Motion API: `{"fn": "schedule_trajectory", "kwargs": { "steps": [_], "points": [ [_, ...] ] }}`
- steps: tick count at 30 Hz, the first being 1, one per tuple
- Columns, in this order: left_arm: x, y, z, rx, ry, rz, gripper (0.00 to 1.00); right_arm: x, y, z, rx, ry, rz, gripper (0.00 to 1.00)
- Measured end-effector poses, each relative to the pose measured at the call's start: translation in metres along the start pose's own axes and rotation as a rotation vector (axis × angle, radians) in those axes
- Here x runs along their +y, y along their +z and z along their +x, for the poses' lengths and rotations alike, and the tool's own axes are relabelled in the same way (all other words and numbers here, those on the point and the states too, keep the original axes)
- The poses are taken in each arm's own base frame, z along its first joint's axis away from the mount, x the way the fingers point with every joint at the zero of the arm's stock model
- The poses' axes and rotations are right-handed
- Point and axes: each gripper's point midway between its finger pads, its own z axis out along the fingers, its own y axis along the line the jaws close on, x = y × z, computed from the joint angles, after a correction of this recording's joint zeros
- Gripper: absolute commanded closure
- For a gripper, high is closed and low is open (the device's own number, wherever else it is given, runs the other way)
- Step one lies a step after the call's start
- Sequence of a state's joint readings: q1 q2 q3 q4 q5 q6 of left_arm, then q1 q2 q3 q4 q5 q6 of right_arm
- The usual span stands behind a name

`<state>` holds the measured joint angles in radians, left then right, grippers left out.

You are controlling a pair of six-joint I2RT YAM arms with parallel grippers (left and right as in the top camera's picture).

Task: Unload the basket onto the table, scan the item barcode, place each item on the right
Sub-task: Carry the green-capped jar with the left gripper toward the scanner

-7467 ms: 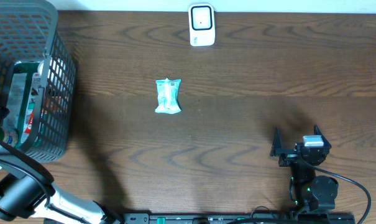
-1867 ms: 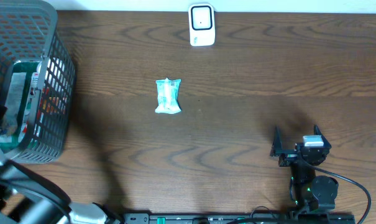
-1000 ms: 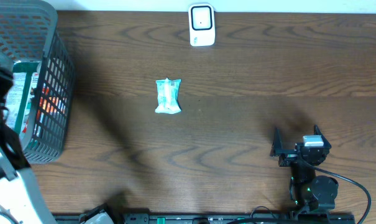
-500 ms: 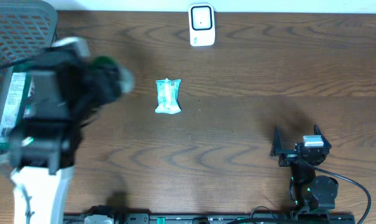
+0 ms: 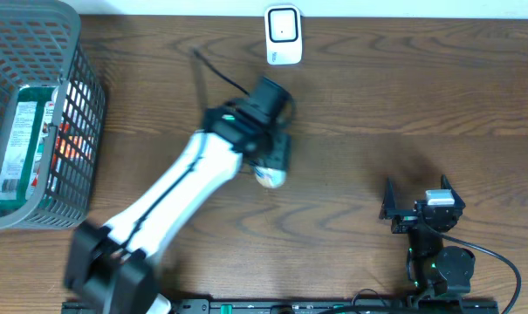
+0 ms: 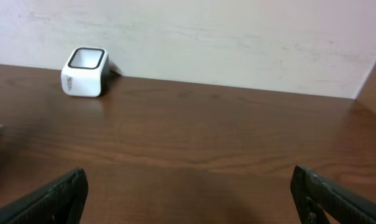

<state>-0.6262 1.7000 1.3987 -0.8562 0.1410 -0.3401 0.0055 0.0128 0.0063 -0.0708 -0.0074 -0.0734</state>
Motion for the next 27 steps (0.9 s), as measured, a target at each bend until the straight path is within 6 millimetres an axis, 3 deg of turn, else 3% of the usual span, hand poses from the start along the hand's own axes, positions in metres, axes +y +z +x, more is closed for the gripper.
{"fn": "schedule_trajectory", "kwargs": {
  "steps": [5,16,22,25,27],
  "points": [
    [-0.02,0.04,0.027,0.127,0.063,-0.008,0.51,0.0,0.0,0.0,0.0,0.0,0.0,0.01],
    [-0.024,0.059,0.036,0.186,0.07,0.003,0.51,0.0,0.0,0.0,0.0,0.0,0.0,0.01],
    [-0.02,0.093,0.049,0.264,0.068,-0.024,0.51,0.0,0.0,0.0,0.0,0.0,0.0,0.01],
    [-0.021,0.095,0.047,0.257,0.07,-0.019,0.5,0.0,0.0,0.0,0.0,0.0,0.0,0.01],
    [-0.021,0.096,0.045,0.25,0.075,-0.016,0.4,0.0,0.0,0.0,0.0,0.0,0.0,0.01]
  ]
}}
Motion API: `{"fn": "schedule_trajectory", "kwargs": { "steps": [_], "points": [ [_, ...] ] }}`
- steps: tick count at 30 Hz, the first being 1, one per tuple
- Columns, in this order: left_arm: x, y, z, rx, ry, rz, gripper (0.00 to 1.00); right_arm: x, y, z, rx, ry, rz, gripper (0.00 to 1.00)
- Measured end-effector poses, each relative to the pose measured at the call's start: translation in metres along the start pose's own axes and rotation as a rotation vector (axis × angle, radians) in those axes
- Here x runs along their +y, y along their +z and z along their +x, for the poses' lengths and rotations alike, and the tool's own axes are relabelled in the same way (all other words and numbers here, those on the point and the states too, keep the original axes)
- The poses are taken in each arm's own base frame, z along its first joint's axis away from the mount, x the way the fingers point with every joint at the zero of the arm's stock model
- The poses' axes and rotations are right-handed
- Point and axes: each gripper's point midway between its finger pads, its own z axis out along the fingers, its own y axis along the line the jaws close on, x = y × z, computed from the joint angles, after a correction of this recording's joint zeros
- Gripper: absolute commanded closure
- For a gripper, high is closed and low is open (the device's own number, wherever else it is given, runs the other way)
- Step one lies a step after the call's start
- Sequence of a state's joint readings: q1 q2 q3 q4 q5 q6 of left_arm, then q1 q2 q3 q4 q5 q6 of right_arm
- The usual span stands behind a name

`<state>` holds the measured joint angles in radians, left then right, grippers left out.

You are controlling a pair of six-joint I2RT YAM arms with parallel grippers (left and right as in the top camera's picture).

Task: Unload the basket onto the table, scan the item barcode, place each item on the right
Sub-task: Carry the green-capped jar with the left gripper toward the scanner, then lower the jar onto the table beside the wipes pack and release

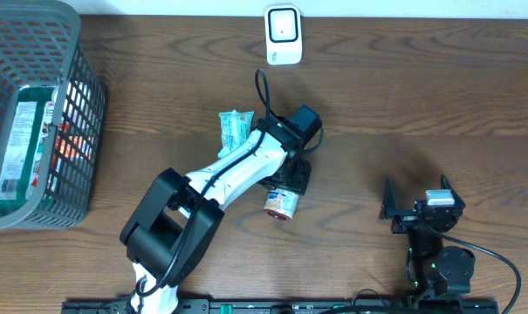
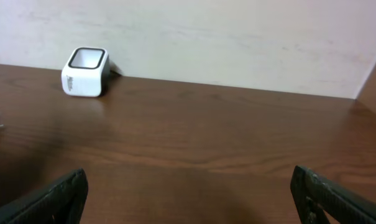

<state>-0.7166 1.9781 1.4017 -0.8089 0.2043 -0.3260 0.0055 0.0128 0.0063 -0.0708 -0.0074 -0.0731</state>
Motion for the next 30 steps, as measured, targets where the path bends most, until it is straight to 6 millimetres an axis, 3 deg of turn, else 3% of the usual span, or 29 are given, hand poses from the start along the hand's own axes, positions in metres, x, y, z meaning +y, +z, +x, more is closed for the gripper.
{"fn": "schedule_trajectory", "kwargs": {
  "steps": [10,15,20,21,24,28,30],
  "points": [
    [-0.004,0.0,-0.01,-0.039,0.03,0.015,0.13,0.0,0.0,0.0,0.0,0.0,0.0,0.01],
    [-0.005,-0.007,-0.019,-0.071,0.039,0.005,0.12,0.0,0.0,0.0,0.0,0.0,0.0,0.01],
    [0.002,-0.025,-0.028,-0.137,0.04,-0.043,0.12,0.0,0.0,0.0,0.0,0.0,0.0,0.01],
    [0.005,-0.031,-0.029,-0.148,0.038,-0.055,0.16,0.0,0.0,0.0,0.0,0.0,0.0,0.01],
    [0.014,-0.055,-0.027,-0.183,0.019,-0.081,0.39,0.0,0.0,0.0,0.0,0.0,0.0,0.01],
    [0.028,-0.083,-0.02,-0.196,-0.001,-0.109,0.8,0.0,0.0,0.0,0.0,0.0,0.0,0.01],
    [0.036,-0.086,-0.013,-0.174,-0.01,-0.14,0.87,0.0,0.0,0.0,0.0,0.0,0.0,0.01]
  ]
}}
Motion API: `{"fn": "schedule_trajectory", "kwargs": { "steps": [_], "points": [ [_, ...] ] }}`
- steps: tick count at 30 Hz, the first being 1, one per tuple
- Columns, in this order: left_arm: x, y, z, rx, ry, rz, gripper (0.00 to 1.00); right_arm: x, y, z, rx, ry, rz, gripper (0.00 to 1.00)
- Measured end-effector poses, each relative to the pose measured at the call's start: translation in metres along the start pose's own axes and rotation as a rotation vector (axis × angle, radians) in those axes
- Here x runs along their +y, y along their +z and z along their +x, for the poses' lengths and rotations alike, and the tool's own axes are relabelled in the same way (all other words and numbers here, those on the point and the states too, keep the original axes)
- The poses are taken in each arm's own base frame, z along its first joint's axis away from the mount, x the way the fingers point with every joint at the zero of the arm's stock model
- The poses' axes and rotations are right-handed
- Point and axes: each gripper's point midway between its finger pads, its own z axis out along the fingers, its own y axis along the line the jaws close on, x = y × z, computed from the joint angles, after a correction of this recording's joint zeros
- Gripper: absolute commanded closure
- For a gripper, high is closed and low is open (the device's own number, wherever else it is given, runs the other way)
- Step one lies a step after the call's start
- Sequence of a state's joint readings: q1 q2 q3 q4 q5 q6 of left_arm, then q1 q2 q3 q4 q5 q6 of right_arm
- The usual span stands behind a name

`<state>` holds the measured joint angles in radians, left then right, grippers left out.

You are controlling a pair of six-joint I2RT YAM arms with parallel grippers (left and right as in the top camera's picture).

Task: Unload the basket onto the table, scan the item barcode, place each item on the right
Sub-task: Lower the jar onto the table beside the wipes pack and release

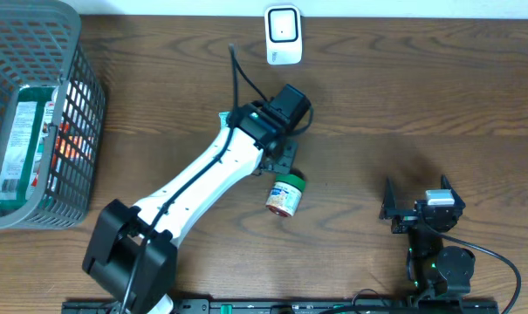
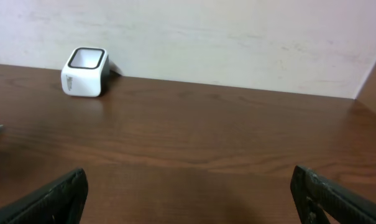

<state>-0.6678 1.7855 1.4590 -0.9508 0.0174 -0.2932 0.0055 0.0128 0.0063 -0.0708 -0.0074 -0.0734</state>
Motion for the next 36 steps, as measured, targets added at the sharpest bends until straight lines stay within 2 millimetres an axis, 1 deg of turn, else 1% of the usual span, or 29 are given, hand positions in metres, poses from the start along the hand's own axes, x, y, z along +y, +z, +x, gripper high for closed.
{"fn": "schedule_trajectory", "kwargs": {
  "steps": [4,7,10,12,14,18,20,26,36],
  "points": [
    [0.014,0.004,0.012,0.04,0.008,-0.069,0.86,0.0,0.0,0.0,0.0,0.0,0.0,0.01],
    [0.019,0.011,0.018,0.048,0.01,-0.094,0.87,0.0,0.0,0.0,0.0,0.0,0.0,0.01],
    [0.024,0.021,0.027,0.07,0.012,-0.11,0.87,0.0,0.0,0.0,0.0,0.0,0.0,0.01],
    [0.026,0.025,0.033,0.087,0.014,-0.119,0.86,0.0,0.0,0.0,0.0,0.0,0.0,0.01],
    [0.027,0.025,0.032,0.083,0.014,-0.121,0.86,0.0,0.0,0.0,0.0,0.0,0.0,0.01],
    [0.022,0.026,0.028,0.067,0.011,-0.099,0.85,0.0,0.0,0.0,0.0,0.0,0.0,0.01],
    [0.016,0.027,0.028,0.07,0.009,-0.066,0.85,0.0,0.0,0.0,0.0,0.0,0.0,0.01],
    [0.001,0.027,0.032,0.096,0.005,0.023,0.83,0.0,0.0,0.0,0.0,0.0,0.0,0.01],
    [-0.008,0.026,0.036,0.115,0.005,0.069,0.83,0.0,0.0,0.0,0.0,0.0,0.0,0.01]
  ]
}}
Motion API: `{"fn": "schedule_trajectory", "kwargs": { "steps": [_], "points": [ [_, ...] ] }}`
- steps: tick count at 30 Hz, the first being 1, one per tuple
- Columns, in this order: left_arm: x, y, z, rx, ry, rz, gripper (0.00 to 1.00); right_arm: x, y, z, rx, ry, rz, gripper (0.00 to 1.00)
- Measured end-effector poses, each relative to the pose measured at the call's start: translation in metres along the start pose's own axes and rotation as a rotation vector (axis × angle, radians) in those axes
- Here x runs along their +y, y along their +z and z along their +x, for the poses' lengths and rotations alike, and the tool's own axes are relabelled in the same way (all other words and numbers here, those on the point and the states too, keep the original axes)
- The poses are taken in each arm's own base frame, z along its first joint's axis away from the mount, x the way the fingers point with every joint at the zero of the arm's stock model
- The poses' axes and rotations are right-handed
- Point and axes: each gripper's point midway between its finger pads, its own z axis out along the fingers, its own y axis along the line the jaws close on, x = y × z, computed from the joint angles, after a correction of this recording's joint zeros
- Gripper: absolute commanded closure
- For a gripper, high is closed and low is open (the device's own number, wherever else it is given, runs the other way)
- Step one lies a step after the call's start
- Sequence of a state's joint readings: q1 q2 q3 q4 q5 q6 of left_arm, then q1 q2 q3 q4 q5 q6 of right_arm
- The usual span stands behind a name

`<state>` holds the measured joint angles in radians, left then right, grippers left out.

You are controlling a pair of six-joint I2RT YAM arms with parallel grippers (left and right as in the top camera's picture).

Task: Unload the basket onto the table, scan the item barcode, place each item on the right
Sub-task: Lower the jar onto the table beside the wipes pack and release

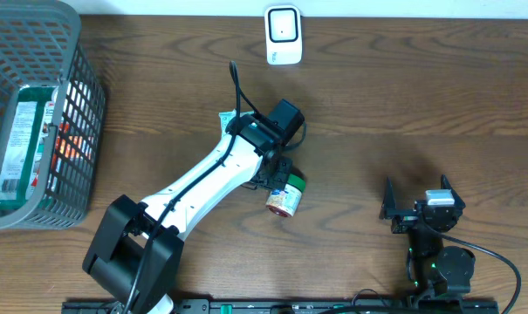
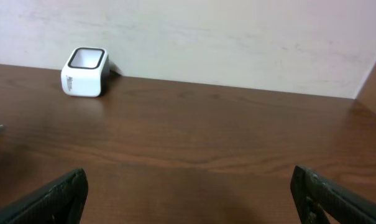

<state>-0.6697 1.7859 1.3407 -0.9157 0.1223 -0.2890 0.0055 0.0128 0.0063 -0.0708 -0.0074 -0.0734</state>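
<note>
A small jar with a green lid lies on its side at the table's middle. My left gripper hangs right over its lid end, touching or nearly touching it; the wrist hides its jaws. The white barcode scanner stands at the far edge and also shows as the scanner in the right wrist view. A green packet peeks out from under the left arm. My right gripper rests open and empty near the front right, with the right gripper pointing toward the far edge.
A grey wire basket holding several packaged items stands at the far left. The left arm stretches diagonally from the front left across the middle of the table. A pale wall rises behind the scanner.
My left gripper has come a little toward the front, from just beyond the jar to directly over its lid end. The jar lies where it was. The right arm is unchanged.
At first my left gripper stood mid-table with a white object under it. Then the arm lay farther right, the jar lay by the gripper and the green packet showed behind. Later the gripper was beyond the jar, which lay alone; now it is over the lid.
</note>
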Motion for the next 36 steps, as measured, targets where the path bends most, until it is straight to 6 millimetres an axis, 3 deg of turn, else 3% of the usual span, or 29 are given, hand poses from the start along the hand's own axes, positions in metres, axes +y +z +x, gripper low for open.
{"fn": "schedule_trajectory", "kwargs": {
  "steps": [14,29,36],
  "points": [
    [-0.008,0.02,0.022,0.056,0.003,0.033,0.83,0.0,0.0,0.0,0.0,0.0,0.0,0.01],
    [-0.04,0.015,0.028,0.105,-0.007,0.223,0.83,0.0,0.0,0.0,0.0,0.0,0.0,0.01],
    [-0.053,0.012,0.019,0.072,0.005,0.287,0.83,0.0,0.0,0.0,0.0,0.0,0.0,0.01]
  ]
}}
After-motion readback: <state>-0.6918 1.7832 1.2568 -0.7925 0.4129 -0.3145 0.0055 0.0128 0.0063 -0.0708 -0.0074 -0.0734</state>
